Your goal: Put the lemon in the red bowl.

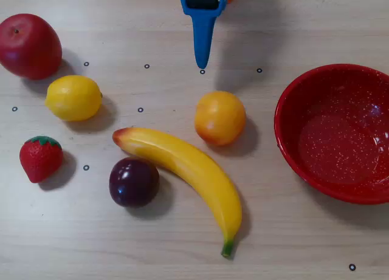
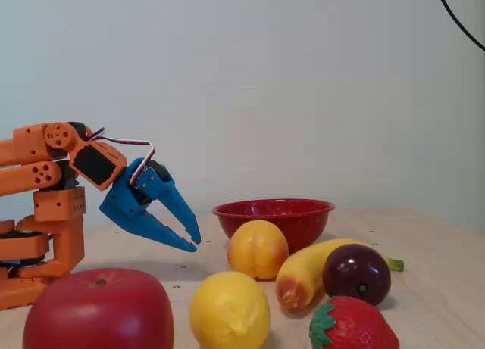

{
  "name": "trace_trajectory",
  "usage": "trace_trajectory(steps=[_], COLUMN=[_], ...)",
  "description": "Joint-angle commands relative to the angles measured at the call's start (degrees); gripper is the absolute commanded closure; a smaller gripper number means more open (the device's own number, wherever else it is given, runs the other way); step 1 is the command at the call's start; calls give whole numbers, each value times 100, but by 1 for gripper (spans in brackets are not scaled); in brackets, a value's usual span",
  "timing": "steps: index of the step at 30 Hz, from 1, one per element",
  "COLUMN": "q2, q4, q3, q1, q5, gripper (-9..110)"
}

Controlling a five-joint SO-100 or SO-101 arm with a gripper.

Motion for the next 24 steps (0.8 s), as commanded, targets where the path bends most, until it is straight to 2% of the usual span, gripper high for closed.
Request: trace_trajectory(steps=[1, 24], q2=[79, -299], q4=[-9, 18], q3=[44, -334], q1=[-97, -88], q5=[9, -35], gripper=[101, 101])
